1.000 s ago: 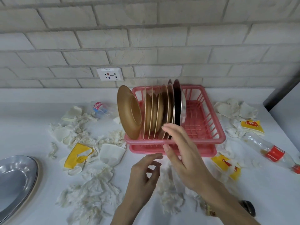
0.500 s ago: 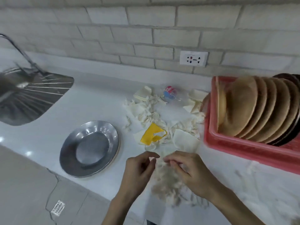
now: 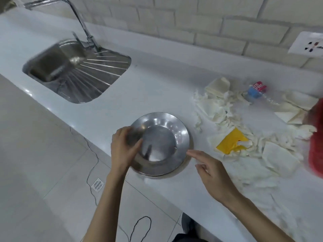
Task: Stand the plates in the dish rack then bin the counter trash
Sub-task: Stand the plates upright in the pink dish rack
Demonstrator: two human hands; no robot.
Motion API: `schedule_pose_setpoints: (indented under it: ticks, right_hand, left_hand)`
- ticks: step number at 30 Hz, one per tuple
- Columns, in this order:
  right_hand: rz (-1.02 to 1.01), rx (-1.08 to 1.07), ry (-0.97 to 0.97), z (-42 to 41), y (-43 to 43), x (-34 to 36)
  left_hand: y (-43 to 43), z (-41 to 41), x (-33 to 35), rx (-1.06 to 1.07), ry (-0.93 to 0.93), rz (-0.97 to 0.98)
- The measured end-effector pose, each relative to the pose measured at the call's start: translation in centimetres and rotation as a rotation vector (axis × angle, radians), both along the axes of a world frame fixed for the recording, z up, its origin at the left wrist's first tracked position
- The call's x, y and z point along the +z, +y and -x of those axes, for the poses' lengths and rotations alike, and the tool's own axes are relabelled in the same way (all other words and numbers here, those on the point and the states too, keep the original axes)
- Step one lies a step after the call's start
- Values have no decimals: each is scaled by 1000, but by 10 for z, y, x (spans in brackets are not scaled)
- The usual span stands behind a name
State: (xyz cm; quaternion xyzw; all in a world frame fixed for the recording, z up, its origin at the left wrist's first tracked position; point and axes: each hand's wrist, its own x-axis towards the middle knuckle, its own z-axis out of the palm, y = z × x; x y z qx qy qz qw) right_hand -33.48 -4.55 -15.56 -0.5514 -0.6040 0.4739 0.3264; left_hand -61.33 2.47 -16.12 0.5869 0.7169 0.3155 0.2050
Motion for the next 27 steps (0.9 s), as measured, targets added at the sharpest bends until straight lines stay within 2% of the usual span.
schedule_pose_setpoints:
  ticks: [2,4,6,10,18,23,27]
  right_hand:
    - [9,-30,-5,7,6,-3]
    - [13,-61,-21,15,10,-5]
    - [35,-90,-31,23,16,-7]
    - [84,-133,19,35,26,-10]
    - [233,-288,295,38,36,-2]
    - [131,-364,450,36,38,13]
    - [57,-475,574,18,41,31]
  left_hand:
    - [12,19,-9,55,3,82]
    - [19,31,-16,70,-95,144]
    - [25,38,-21,92,-214,138]
    - [33,42,-25,121,-307,116]
    - [37,29,-15,215,-353,14]
    - [39,7,5,313,-480,-68]
    - [50,-10,26,234,-520,-47]
